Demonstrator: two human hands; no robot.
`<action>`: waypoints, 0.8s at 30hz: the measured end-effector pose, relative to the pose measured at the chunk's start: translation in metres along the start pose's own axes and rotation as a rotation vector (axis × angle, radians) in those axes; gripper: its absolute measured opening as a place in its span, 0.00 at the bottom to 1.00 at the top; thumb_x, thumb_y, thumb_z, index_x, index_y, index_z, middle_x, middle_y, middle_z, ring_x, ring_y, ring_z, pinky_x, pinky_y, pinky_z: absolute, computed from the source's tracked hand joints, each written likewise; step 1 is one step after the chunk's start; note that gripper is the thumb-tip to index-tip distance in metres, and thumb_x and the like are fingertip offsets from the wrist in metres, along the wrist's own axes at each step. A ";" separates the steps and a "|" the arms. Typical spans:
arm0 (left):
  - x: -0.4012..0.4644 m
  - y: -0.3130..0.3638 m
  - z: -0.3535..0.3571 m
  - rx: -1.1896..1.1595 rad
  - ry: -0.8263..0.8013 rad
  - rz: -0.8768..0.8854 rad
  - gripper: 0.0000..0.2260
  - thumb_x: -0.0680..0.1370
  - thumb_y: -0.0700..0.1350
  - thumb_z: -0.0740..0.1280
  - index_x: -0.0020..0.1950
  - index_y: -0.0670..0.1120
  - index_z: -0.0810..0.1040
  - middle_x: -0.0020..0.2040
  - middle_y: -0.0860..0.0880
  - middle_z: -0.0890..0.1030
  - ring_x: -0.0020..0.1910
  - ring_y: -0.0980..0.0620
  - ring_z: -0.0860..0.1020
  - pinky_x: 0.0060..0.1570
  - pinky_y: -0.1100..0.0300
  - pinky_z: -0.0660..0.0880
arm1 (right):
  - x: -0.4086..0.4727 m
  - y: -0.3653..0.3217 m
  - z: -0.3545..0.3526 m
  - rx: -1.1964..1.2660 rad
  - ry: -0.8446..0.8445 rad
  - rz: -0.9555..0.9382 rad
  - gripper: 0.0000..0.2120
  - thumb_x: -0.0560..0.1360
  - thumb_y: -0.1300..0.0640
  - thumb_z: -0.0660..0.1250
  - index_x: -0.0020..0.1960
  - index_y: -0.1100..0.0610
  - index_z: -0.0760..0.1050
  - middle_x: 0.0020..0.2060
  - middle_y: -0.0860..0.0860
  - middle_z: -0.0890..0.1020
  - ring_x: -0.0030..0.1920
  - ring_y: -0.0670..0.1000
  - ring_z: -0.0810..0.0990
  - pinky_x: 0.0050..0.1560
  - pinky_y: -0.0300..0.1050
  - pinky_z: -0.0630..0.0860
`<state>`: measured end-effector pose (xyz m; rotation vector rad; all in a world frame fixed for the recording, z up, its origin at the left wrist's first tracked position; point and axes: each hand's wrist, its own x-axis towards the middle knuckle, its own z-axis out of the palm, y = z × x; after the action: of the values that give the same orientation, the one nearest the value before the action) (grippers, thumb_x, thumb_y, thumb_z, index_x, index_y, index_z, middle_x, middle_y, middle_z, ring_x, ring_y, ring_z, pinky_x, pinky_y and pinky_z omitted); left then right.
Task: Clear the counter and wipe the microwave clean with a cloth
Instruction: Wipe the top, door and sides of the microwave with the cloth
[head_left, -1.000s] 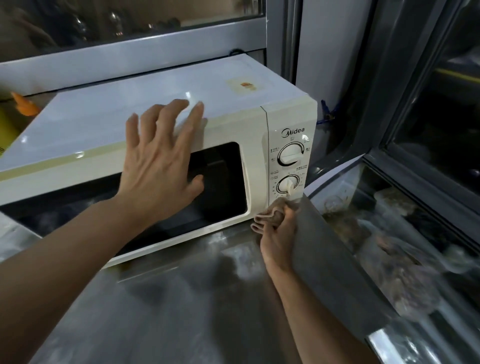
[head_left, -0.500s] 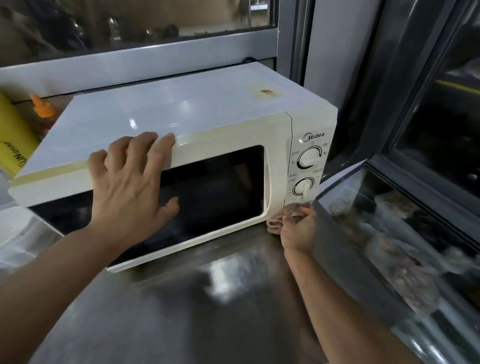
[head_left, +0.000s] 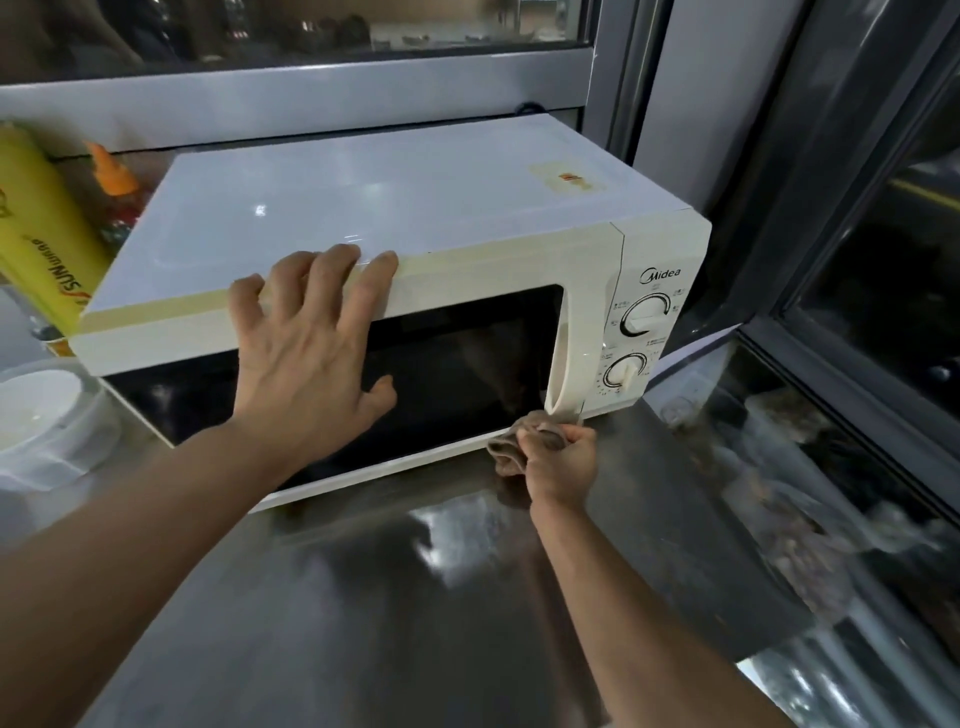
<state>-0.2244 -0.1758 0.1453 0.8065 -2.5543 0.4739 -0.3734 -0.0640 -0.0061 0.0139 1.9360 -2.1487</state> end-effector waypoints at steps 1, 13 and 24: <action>0.000 0.000 0.000 0.004 -0.003 -0.004 0.43 0.61 0.54 0.73 0.71 0.48 0.59 0.67 0.42 0.65 0.62 0.40 0.61 0.56 0.39 0.62 | 0.003 0.000 -0.001 0.011 -0.001 0.006 0.16 0.67 0.73 0.71 0.41 0.58 0.67 0.36 0.53 0.76 0.26 0.40 0.78 0.21 0.30 0.70; 0.001 0.001 -0.008 0.007 -0.067 -0.002 0.42 0.64 0.53 0.72 0.73 0.48 0.56 0.69 0.42 0.63 0.64 0.40 0.60 0.59 0.40 0.61 | 0.007 0.001 -0.002 0.042 -0.074 0.090 0.15 0.69 0.72 0.71 0.50 0.63 0.69 0.39 0.55 0.77 0.27 0.44 0.79 0.22 0.34 0.73; -0.019 -0.050 -0.038 -0.138 -0.116 0.134 0.32 0.67 0.45 0.64 0.71 0.41 0.64 0.69 0.40 0.68 0.66 0.40 0.68 0.62 0.47 0.65 | -0.004 0.001 0.006 0.100 -0.036 0.095 0.12 0.72 0.72 0.66 0.51 0.61 0.68 0.39 0.51 0.76 0.27 0.44 0.80 0.22 0.38 0.75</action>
<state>-0.1692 -0.1887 0.1783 0.6343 -2.7257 0.2948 -0.3683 -0.0695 -0.0060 0.0828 1.7707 -2.1659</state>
